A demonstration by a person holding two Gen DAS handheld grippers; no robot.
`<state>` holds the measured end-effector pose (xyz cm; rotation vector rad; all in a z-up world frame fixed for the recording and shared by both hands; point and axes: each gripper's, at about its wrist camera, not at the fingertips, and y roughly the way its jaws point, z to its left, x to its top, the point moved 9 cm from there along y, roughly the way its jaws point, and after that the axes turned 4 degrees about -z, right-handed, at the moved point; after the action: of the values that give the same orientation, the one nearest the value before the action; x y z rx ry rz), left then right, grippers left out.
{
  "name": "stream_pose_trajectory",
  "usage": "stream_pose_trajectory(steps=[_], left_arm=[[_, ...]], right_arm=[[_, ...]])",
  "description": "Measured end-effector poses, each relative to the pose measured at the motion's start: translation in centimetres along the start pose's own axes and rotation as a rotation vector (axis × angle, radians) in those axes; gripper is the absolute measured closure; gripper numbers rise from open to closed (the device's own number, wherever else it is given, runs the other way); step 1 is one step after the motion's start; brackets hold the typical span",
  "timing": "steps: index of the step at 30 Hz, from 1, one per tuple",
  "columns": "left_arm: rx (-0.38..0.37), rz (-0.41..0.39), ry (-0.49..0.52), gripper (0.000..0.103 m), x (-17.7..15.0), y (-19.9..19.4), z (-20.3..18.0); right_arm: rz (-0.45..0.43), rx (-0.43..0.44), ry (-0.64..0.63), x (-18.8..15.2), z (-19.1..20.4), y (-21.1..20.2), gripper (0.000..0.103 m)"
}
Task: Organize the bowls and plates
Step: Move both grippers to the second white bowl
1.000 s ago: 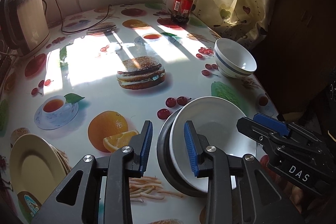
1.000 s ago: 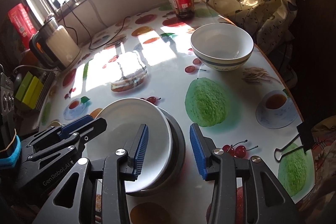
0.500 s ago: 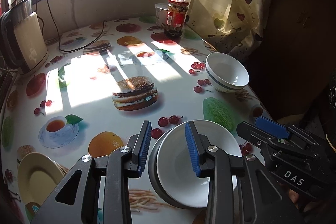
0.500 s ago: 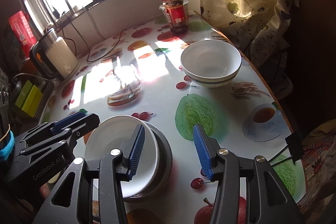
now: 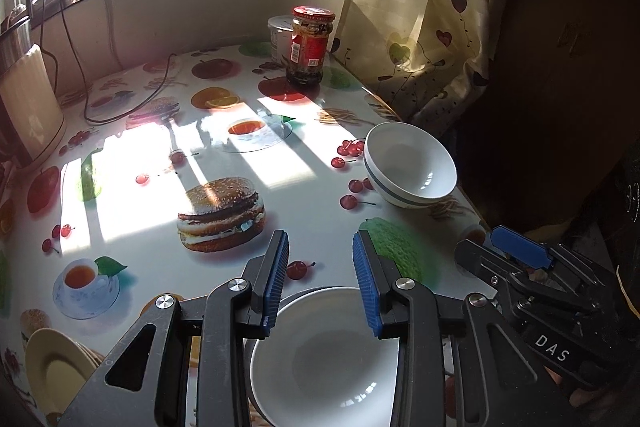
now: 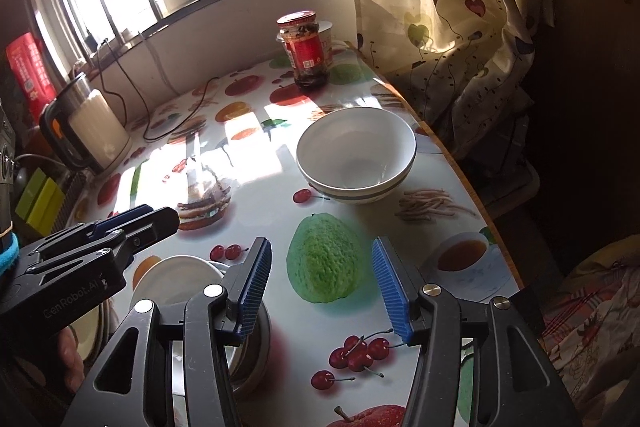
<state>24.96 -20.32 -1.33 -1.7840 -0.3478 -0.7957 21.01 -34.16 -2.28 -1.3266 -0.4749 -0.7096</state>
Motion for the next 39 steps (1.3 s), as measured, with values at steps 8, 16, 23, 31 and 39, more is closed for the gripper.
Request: stream_pose_trajectory(steps=[8, 16, 23, 31, 39], left_arm=[[-0.032, 0.037, -0.026, 0.068, 2.0, 2.8, -1.3], [-0.040, 0.059, -0.020, 0.068, 3.2, 5.3, -2.8], [-0.035, 0.094, -0.009, 0.068, 3.6, 7.4, -4.1], [-0.031, 0.122, -0.033, 0.068, 3.8, 9.4, -4.2], [-0.020, 0.131, -0.028, 0.068, 4.0, 10.7, -4.7]], right_arm=[[-0.037, -0.059, -0.020, 2.5, -3.5, 1.0, 0.050], [-0.039, -0.097, -0.005, 4.3, -6.7, 2.9, 0.050], [-0.030, -0.108, 0.003, 5.0, -8.3, 4.5, 0.050], [-0.015, -0.111, -0.004, 5.5, -8.9, 5.9, 0.050], [0.002, -0.102, -0.015, 6.2, -9.2, 7.4, 0.059]])
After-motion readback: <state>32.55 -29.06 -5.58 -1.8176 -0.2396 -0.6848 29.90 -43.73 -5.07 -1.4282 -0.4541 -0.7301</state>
